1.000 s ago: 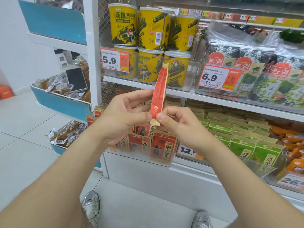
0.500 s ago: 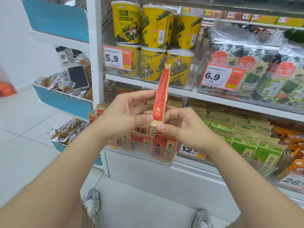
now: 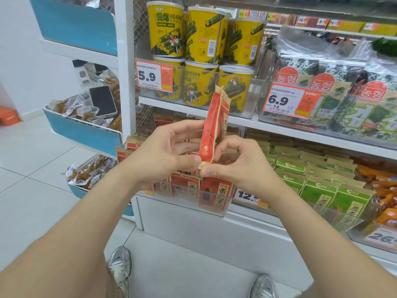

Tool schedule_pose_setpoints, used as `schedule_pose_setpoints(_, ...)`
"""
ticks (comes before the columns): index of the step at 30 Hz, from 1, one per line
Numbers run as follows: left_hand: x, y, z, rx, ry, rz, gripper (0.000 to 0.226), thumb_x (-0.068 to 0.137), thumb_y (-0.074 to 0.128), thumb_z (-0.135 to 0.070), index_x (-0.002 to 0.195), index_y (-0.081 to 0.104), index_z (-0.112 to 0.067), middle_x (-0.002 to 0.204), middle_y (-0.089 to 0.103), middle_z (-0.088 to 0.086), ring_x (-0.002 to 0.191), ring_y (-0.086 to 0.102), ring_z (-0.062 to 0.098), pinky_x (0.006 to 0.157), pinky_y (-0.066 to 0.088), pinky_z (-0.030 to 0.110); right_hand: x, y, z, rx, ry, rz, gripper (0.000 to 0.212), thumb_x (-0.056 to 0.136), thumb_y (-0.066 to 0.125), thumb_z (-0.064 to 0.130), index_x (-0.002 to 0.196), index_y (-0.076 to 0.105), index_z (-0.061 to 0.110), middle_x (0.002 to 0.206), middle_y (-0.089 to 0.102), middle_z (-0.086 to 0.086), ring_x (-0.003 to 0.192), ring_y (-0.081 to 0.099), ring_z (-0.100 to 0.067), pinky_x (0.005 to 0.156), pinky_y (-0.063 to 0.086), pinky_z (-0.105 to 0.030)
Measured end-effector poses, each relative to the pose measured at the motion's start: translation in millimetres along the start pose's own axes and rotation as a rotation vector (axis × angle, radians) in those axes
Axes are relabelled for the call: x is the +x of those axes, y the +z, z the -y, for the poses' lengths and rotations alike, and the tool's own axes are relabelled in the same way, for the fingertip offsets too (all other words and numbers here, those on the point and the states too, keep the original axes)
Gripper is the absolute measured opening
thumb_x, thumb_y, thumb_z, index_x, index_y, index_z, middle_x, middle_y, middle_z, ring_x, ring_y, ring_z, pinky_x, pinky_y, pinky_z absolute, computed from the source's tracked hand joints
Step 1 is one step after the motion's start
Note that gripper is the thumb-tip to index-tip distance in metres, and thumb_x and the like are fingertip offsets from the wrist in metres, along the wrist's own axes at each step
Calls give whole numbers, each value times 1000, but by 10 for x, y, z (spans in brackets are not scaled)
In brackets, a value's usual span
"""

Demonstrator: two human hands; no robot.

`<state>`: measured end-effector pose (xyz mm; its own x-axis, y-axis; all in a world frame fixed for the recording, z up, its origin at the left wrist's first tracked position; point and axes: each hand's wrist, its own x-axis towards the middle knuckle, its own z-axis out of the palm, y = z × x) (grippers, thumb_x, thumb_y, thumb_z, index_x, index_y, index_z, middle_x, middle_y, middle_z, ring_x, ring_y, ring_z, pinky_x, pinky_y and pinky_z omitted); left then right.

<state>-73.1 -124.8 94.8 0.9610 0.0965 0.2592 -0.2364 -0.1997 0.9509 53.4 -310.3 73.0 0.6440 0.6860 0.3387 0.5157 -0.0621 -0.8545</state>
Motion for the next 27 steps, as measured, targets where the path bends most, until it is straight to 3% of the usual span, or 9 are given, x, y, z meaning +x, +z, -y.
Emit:
schedule_pose_setpoints(3, 7, 72, -7, -12, -13, -17, 61, 94, 65, 21, 144, 62, -14, 140, 71, 0, 119, 75, 30, 97, 62, 56, -13, 61, -23, -151, -6, -112, 61, 49, 101, 64, 71, 63, 21, 104, 75, 6, 90, 76, -25, 76, 65, -51)
schedule_pose_setpoints(6, 14, 112, -10, -33, -62, -70, 44, 95, 75, 4, 134, 64, -14, 130, 76, -1, 107, 79, 35, 86, 66, 53, -44, 116, 18, -361, -26, -187, 67, 44, 94, 76, 70, 59, 25, 102, 66, 14, 93, 67, -10, 80, 61, -44)
schedule_pose_setpoints(8, 5, 141, -9, 18, -81, -126, 46, 89, 85, -11, 128, 60, -12, 120, 80, 0, 98, 81, 31, 80, 67, 54, -63, 147, 50, -436, -50, -178, 69, 44, 92, 78, 70, 56, 24, 99, 59, 12, 88, 61, -7, 74, 58, -44)
schedule_pose_setpoints(12, 30, 182, 17, -21, -141, -202, 38, 99, 75, -10, 131, 56, -11, 104, 83, 6, 95, 82, 25, 76, 69, 45, -55, 109, 71, -522, -132, -157, 64, 58, 89, 74, 81, 51, 28, 95, 60, 13, 81, 59, -7, 68, 55, -40)
schedule_pose_setpoints(15, 48, 131, 22, -34, -154, -176, 33, 105, 66, -10, 137, 63, -17, 107, 83, 7, 99, 81, 24, 80, 68, 37, -34, 49, 116, -327, -52, -225, 57, 81, 88, 57, 103, 42, 31, 98, 71, 10, 74, 69, -12, 64, 57, -39)
schedule_pose_setpoints(17, 59, 111, 37, -93, -146, -142, 34, 106, 65, -9, 137, 66, -21, 111, 82, 10, 104, 80, 27, 87, 67, 43, -26, 23, 145, -124, 44, -267, 55, 90, 83, 49, 121, 42, 30, 101, 77, 4, 82, 78, -16, 75, 64, -49)
schedule_pose_setpoints(20, 80, 103, 70, -226, -172, -124, 36, 101, 67, -8, 136, 70, -17, 117, 80, 16, 111, 78, 33, 97, 63, 52, -19, 19, 201, 40, 120, -191, 51, 98, 73, 48, 141, 54, 26, 110, 82, 2, 97, 80, -14, 90, 64, -51)
schedule_pose_setpoints(23, 108, 107, 108, -318, -197, -117, 40, 98, 67, -11, 139, 70, -14, 122, 78, 18, 117, 75, 36, 101, 61, 53, -23, 49, 269, 118, 101, -182, 32, 102, 72, 36, 130, 69, 20, 106, 83, 4, 97, 80, -14, 90, 65, -45)
schedule_pose_setpoints(27, 112, 186, 112, -433, -210, -71, 36, 106, 59, -11, 141, 67, -13, 127, 76, 19, 117, 75, 35, 96, 64, 44, -46, 85, 314, 170, 85, -300, 28, 99, 76, 37, 120, 70, 20, 98, 83, 2, 90, 81, -16, 80, 65, -41)
